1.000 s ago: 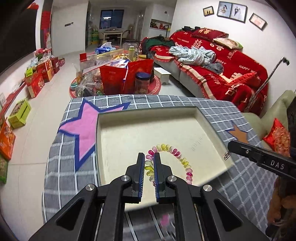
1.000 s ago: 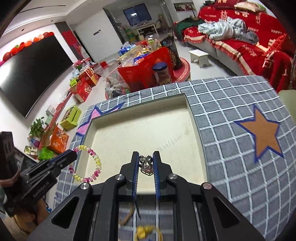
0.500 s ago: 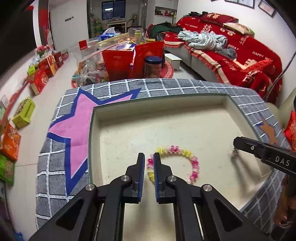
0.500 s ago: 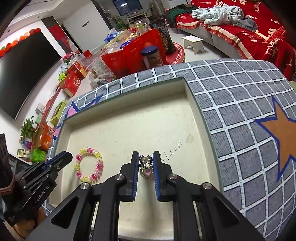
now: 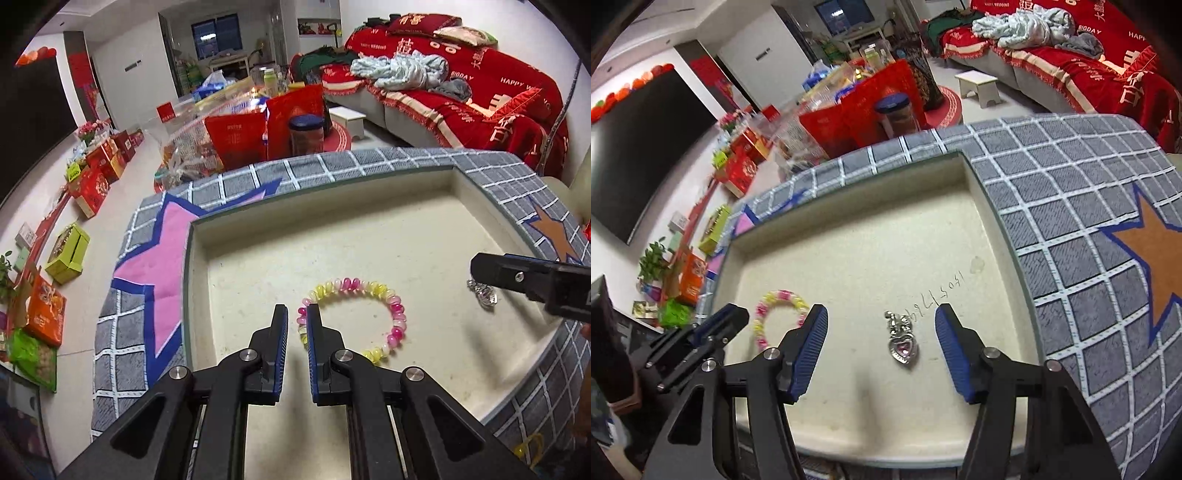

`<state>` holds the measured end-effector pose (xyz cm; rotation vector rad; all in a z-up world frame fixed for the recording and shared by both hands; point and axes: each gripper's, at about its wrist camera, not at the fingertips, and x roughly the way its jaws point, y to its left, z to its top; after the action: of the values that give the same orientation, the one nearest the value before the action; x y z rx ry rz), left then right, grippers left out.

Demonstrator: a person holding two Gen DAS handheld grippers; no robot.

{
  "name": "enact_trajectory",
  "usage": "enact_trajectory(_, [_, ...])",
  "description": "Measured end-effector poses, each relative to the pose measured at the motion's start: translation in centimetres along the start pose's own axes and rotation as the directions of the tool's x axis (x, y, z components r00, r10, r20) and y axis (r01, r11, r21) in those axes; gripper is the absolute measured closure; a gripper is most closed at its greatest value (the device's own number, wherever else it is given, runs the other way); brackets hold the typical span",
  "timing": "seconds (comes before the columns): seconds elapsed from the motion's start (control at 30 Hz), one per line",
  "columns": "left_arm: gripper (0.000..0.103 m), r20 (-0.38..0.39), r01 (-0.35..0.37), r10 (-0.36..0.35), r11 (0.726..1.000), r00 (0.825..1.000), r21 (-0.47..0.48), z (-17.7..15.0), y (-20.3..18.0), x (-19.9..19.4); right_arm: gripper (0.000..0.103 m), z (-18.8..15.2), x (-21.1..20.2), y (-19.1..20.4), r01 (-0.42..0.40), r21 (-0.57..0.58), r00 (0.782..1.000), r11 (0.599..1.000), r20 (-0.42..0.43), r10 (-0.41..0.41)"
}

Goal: Organize jewelry
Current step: 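Carry the bracelet and pendant into the grey tray and open both tools, then move the left tool to the silver hair clip while the right tool approaches the green bangle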

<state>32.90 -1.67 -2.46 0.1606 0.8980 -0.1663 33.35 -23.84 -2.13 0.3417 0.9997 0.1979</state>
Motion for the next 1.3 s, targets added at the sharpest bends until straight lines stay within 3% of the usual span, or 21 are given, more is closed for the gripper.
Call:
enact_trajectory(0.1, [0.076, 0.022, 0.018, -0.018, 1.000, 1.000, -0.015, 0.0, 0.2, -1.1, 0.031, -0.4, -1.8, 0.4, -0.015, -0.004, 0.999, 1.000, 0.030, 0.016])
enact_trajectory(0.4, [0.075, 0.063, 0.061, -0.060, 0.998, 0.996, -0.025, -1.1, 0.3, -5.6, 0.024, -3.8, -7.8, -0.2, -0.033, 0.029, 0.996, 0.999, 0.088, 0.030])
enact_trajectory(0.43, [0.052, 0.067, 0.067, -0.065, 0.997, 0.996, -0.028, -1.4, 0.4, -6.3, 0.023, -4.4, -8.5, -0.3, -0.032, 0.032, 0.995, 0.999, 0.092, 0.029])
enact_trajectory(0.47, [0.000, 0.070, 0.069, -0.066, 0.997, 0.995, -0.036, -1.7, 0.4, -6.9, 0.023, -5.0, -9.0, -0.2, -0.032, 0.036, 0.995, 0.999, 0.095, 0.029])
enact_trajectory(0.53, [0.000, 0.111, 0.049, -0.041, 0.996, 0.993, -0.070, -2.7, 0.8, -8.6, 0.022, -6.2, -10.3, -0.3, -0.038, 0.049, 0.994, 0.998, 0.102, 0.033])
enact_trajectory(0.8, [0.000, 0.159, 0.017, -0.015, 1.000, 0.987, -0.008, -7.3, 0.0, -13.3, 0.018, -10.9, -13.9, -1.1, -0.045, 0.102, 0.994, 0.994, 0.105, 0.034])
enact_trajectory(1.1, [0.000, 0.049, 0.063, -0.064, 0.998, 0.997, 0.012, -13.5, 0.5, -13.3, 0.018, -16.4, -14.7, -2.1, 0.030, 0.120, 0.999, 0.992, 0.034, -0.034])
enact_trajectory(1.3, [0.000, 0.004, 0.052, -0.052, 0.996, 0.999, 0.071, -16.1, -0.5, -12.6, 0.018, -19.5, -14.5, -2.7, 0.102, 0.115, 0.995, 0.988, -0.015, -0.100])
